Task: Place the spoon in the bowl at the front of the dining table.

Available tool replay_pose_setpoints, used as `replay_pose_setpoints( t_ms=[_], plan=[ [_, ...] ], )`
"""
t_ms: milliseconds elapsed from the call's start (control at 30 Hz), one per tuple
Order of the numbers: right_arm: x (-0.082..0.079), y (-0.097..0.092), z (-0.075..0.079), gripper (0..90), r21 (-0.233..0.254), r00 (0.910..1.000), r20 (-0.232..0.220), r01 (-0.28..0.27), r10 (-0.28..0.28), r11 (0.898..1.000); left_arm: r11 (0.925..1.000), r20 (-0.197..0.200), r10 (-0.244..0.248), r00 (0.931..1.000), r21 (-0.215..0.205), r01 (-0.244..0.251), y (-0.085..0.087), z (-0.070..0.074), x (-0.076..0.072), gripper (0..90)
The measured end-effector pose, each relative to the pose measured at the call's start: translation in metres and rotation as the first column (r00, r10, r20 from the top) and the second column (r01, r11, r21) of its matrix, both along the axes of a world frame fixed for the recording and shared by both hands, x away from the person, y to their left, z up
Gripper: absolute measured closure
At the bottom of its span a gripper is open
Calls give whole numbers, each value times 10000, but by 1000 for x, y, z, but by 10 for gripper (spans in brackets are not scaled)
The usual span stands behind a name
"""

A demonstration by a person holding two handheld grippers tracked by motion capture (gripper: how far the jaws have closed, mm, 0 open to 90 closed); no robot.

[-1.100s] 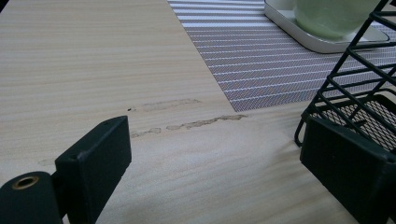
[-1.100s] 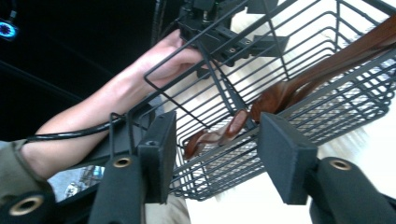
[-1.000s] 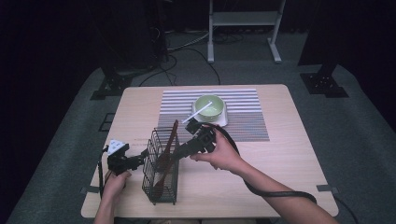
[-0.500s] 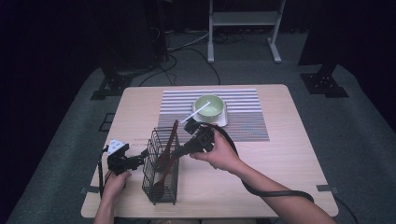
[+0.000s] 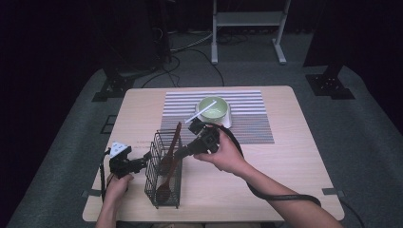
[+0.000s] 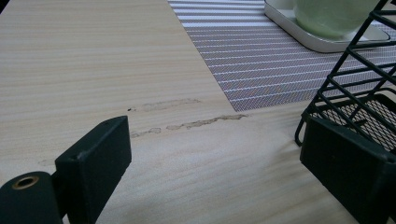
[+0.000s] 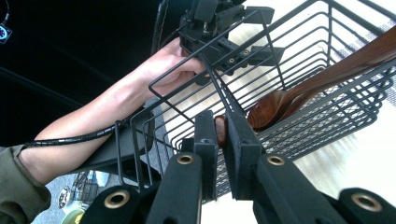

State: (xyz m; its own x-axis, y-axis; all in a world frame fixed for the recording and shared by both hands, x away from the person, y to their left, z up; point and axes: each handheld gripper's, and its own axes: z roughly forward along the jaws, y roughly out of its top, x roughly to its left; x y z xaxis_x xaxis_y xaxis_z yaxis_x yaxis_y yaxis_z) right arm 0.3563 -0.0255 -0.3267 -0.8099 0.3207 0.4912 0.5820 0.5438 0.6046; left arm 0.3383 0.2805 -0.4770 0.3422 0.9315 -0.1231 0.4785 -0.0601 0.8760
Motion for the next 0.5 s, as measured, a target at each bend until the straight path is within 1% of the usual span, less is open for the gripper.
replay_pose_setpoints(
  t_ms=[500],
  plan=[
    [3,-17,21,831,508,9995,82,299,-304,9983,10000,5,-2,10000,16,2,0,0,0,81]
  ],
)
